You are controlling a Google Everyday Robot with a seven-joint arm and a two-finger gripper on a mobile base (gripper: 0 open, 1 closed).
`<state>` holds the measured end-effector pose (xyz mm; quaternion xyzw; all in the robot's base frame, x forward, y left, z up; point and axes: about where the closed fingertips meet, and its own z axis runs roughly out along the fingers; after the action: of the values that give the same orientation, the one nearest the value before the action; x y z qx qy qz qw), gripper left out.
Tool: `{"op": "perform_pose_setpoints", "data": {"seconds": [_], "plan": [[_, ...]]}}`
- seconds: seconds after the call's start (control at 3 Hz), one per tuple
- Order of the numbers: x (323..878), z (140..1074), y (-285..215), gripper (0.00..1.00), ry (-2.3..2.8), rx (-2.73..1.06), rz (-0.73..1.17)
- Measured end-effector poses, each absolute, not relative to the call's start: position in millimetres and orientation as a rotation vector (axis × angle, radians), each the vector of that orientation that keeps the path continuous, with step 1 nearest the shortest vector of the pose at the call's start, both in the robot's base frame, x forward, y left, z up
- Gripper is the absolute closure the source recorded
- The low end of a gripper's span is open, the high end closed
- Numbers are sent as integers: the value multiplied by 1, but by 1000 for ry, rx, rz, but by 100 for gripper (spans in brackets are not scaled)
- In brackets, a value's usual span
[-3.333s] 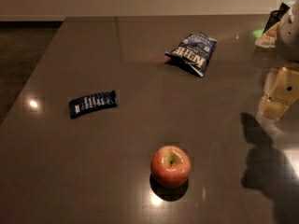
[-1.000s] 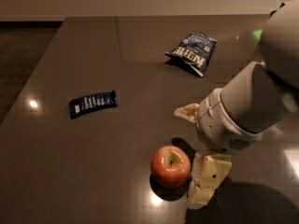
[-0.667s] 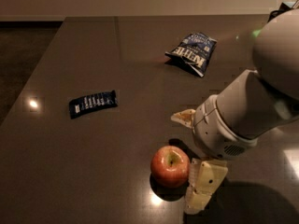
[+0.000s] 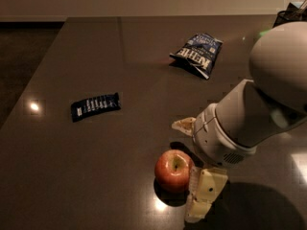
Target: Move apple near blue chip bag
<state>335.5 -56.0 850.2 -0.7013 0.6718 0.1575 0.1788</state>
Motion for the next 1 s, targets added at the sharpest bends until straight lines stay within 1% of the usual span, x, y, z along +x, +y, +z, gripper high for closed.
{"op": "perform_pose_setpoints", "data": {"seconds": [0.33, 1.0], "plan": [[337, 847, -55, 14, 1907, -1978, 453], [337, 856, -50, 60, 1891, -1955, 478]]}}
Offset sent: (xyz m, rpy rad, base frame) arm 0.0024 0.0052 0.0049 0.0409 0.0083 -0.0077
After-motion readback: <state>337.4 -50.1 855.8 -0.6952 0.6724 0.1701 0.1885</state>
